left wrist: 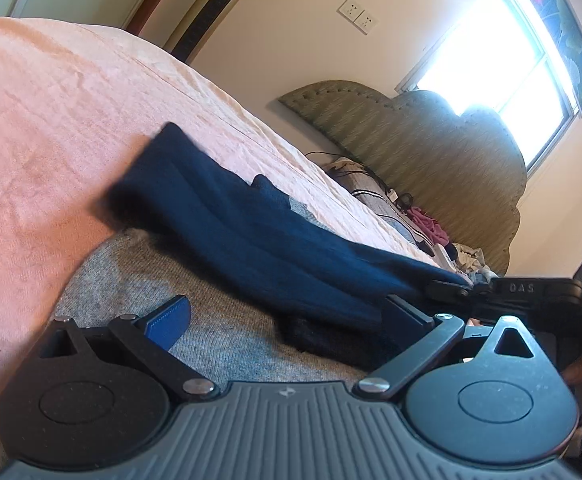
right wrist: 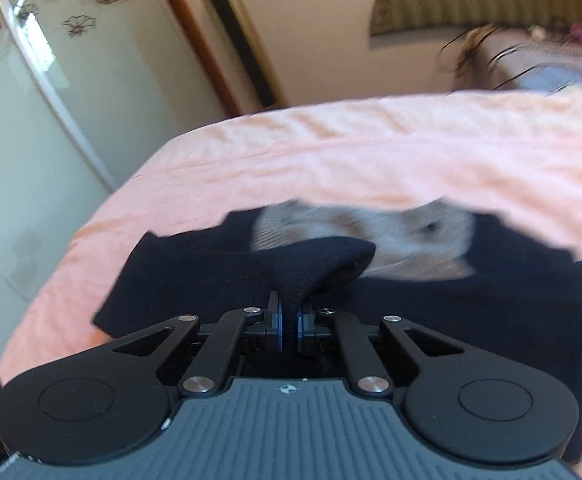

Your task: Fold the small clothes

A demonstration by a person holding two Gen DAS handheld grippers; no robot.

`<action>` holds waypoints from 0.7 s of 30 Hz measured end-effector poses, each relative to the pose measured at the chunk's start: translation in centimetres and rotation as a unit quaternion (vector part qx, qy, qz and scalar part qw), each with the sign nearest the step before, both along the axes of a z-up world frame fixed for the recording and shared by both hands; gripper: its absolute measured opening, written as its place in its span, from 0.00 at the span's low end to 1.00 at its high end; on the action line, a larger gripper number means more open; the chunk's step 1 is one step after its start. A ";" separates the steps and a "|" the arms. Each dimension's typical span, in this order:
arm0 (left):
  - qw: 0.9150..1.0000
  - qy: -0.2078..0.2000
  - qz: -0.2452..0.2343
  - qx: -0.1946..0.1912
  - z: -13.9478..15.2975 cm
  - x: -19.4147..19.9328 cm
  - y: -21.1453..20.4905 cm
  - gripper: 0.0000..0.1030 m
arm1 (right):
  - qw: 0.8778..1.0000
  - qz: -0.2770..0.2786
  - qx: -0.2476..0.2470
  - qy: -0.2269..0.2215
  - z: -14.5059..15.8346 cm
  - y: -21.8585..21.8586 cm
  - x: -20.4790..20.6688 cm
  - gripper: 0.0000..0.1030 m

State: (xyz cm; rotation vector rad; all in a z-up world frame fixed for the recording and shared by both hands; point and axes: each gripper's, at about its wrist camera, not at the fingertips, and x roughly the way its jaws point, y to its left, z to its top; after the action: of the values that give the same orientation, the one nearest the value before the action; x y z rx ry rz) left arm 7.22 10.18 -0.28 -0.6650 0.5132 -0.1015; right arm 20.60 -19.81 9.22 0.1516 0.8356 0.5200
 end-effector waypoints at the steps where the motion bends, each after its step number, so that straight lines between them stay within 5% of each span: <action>1: 1.000 0.000 0.000 0.001 0.0 0.0 0.0 0.99 | 1.000 -0.015 -0.010 0.004 -0.1 -1.6 0.5 0.12; 6: 1.000 0.001 -0.001 0.006 0.1 0.0 -0.2 1.00 | 0.998 -0.059 -0.019 0.027 -2.3 -6.2 1.2 0.12; 13: 1.000 0.003 -0.001 0.017 0.2 -0.1 -0.5 1.00 | 0.997 -0.074 -0.015 0.023 -5.7 -6.1 0.8 0.13; 15: 1.000 0.004 0.000 0.021 0.3 -0.1 -0.6 1.00 | 0.995 -0.103 0.001 0.010 -5.0 -7.0 0.0 0.44; 16: 1.000 0.004 0.000 0.023 0.3 -0.1 -0.7 1.00 | 0.992 -0.124 0.005 -0.012 -4.3 -7.4 -1.1 0.51; 18: 1.000 0.006 0.001 0.030 0.5 -0.1 -1.0 1.00 | 0.991 -0.120 0.027 -0.058 -3.1 -7.6 -4.6 0.53; 21: 0.997 0.020 0.000 0.068 0.8 0.4 -2.1 1.00 | 0.995 -0.072 0.026 -0.067 -3.2 -6.0 -8.8 0.55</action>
State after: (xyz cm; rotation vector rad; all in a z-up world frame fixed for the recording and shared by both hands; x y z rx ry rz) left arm 7.59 8.11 0.53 -0.5345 0.5543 -0.0531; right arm 11.81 -25.79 5.98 0.2209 0.6749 0.4121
